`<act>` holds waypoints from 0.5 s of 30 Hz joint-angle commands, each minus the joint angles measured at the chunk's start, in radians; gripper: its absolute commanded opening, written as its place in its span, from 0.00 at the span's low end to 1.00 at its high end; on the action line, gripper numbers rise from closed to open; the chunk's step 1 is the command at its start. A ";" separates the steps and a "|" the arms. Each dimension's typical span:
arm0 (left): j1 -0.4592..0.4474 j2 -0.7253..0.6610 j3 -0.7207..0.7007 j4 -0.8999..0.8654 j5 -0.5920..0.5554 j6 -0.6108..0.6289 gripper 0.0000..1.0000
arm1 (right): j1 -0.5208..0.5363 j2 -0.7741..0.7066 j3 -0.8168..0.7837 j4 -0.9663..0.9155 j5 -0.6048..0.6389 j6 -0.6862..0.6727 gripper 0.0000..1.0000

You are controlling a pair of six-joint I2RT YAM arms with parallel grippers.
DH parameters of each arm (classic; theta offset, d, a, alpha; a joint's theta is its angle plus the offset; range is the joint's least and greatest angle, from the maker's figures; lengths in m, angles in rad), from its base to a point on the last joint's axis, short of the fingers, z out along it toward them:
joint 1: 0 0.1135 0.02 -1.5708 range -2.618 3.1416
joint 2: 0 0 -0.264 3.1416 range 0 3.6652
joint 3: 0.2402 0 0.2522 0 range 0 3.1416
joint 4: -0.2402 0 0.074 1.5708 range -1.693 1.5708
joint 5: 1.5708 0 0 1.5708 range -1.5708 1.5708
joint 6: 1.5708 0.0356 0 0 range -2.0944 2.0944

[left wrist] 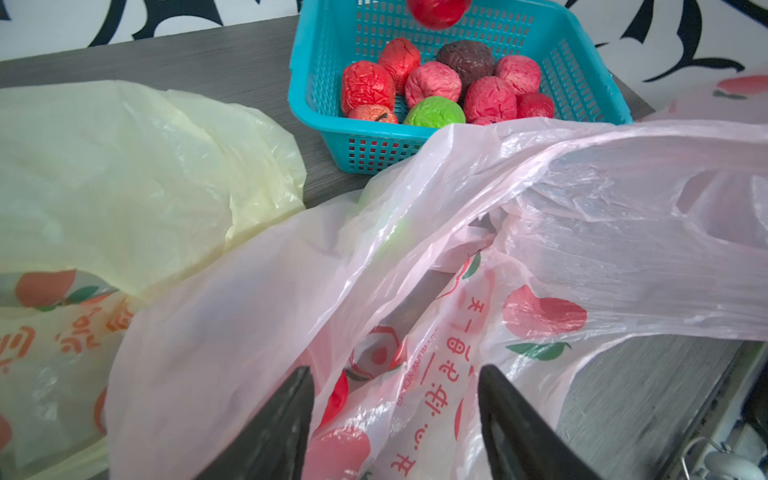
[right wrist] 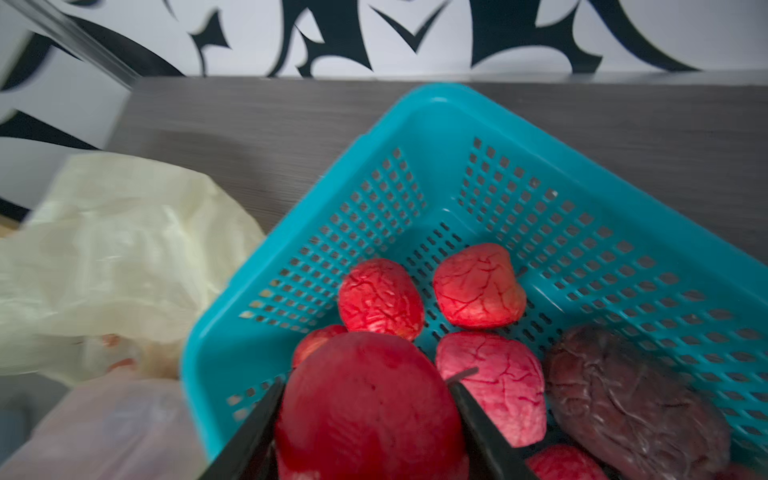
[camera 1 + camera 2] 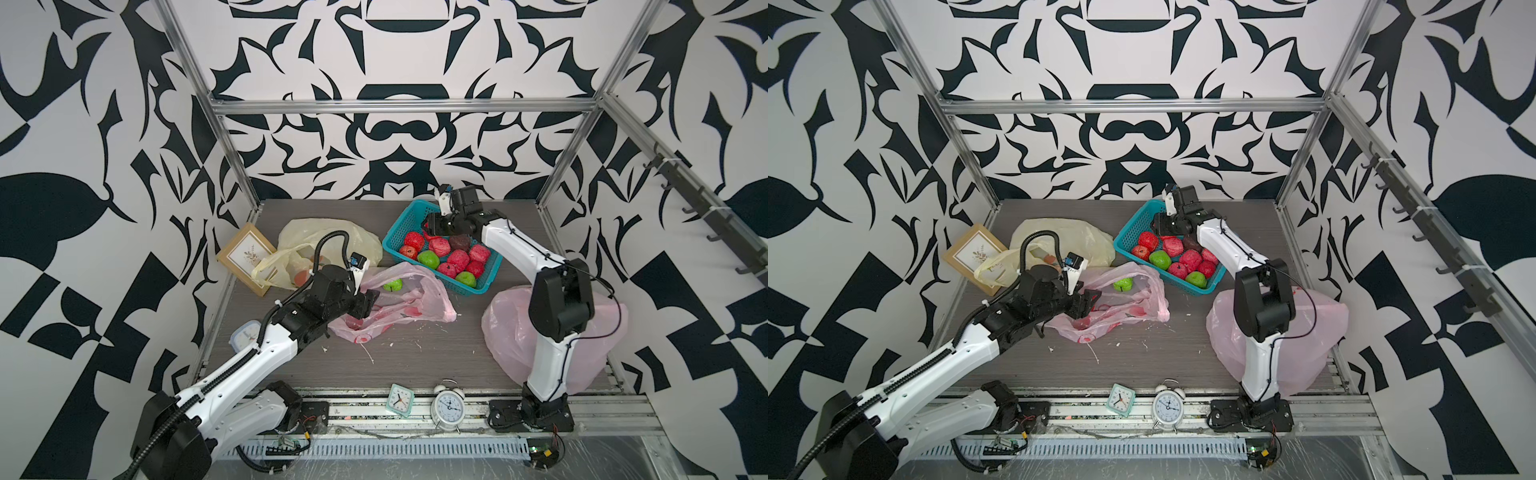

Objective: Untie the knot of a plastic bag & take out the apple
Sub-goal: Place the apple in the basket.

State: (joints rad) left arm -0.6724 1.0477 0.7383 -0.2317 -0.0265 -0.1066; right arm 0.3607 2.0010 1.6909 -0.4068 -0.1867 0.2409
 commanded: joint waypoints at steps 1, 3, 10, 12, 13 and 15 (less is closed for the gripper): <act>-0.048 0.052 0.053 -0.082 -0.073 0.096 0.73 | 0.012 0.030 0.088 -0.113 0.133 -0.059 0.43; -0.080 0.085 0.076 -0.111 -0.116 0.126 0.74 | 0.013 0.052 0.100 -0.126 0.157 -0.074 0.43; -0.120 0.125 0.105 -0.126 -0.282 0.166 0.75 | 0.011 0.068 0.086 -0.120 0.165 -0.088 0.48; -0.120 0.128 0.113 -0.125 -0.320 0.188 0.76 | 0.009 0.074 0.088 -0.119 0.167 -0.093 0.51; -0.120 0.131 0.117 -0.125 -0.338 0.197 0.76 | 0.006 0.079 0.088 -0.121 0.165 -0.094 0.52; -0.120 0.144 0.133 -0.137 -0.369 0.219 0.76 | 0.007 0.092 0.097 -0.129 0.158 -0.096 0.52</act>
State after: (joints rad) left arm -0.7906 1.1790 0.8310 -0.3378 -0.3088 0.0639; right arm 0.3691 2.1033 1.7432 -0.5209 -0.0521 0.1650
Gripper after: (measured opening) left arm 0.757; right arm 0.581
